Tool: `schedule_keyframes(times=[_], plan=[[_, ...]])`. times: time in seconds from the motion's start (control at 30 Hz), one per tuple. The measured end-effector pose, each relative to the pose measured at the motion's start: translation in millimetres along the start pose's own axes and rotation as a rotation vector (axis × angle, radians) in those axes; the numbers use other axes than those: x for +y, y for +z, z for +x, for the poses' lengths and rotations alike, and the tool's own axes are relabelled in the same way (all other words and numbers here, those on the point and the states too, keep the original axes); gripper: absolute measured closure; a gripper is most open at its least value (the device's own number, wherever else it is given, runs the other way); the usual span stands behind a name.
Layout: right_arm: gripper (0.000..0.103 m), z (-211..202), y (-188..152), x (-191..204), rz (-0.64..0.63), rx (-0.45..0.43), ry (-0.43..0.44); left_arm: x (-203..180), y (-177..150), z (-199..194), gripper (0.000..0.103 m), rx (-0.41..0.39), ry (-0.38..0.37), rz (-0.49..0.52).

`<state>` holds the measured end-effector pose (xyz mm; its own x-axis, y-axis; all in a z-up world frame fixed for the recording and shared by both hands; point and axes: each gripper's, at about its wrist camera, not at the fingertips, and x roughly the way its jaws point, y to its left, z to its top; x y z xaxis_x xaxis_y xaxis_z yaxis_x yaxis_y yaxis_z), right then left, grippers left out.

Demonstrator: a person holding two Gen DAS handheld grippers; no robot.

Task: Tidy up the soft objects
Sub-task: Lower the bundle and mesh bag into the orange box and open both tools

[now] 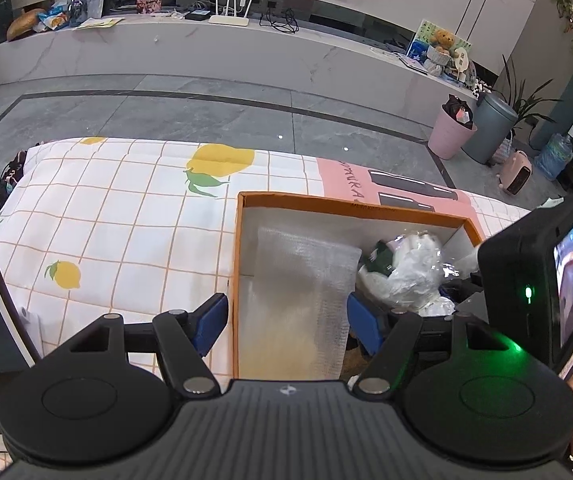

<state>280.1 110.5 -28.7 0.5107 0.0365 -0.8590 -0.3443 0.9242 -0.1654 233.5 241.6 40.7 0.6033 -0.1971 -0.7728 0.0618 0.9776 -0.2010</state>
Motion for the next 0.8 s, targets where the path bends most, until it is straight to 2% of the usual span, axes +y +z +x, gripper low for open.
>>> schedule_keyframes(times=[0.13,0.23,0.27,0.3,0.33,0.6,0.8], plan=[[0.046,-7.6,-1.6,1.5,-0.039,-0.026,0.009,-3.7,1.1,-6.3,0.023,-0.006,0.010,0.012],[0.035,-17.8,-3.1,3.8,-0.059,-0.061,0.033,-5.3,1.3,-12.4,0.023,-0.010,0.016,0.016],[0.026,-20.6,-3.0,3.6,-0.060,-0.072,0.051,-6.4,0.9,-15.1,0.023,-0.015,0.023,0.021],[0.010,-25.8,-3.1,4.8,-0.058,-0.087,0.058,-7.3,0.3,-17.4,0.023,-0.019,0.028,0.026],[0.005,-31.3,-3.1,5.7,-0.059,-0.112,0.057,-8.1,-0.1,-19.4,0.023,-0.021,0.031,0.029],[0.004,-69.2,-3.5,10.3,-0.073,-0.185,0.050,-15.6,-1.9,-39.4,0.023,-0.029,0.041,0.033],[0.004,-108.2,-12.7,-1.4,-0.060,-0.231,0.058,-34.9,1.5,-68.7,0.023,-0.054,0.051,0.048]])
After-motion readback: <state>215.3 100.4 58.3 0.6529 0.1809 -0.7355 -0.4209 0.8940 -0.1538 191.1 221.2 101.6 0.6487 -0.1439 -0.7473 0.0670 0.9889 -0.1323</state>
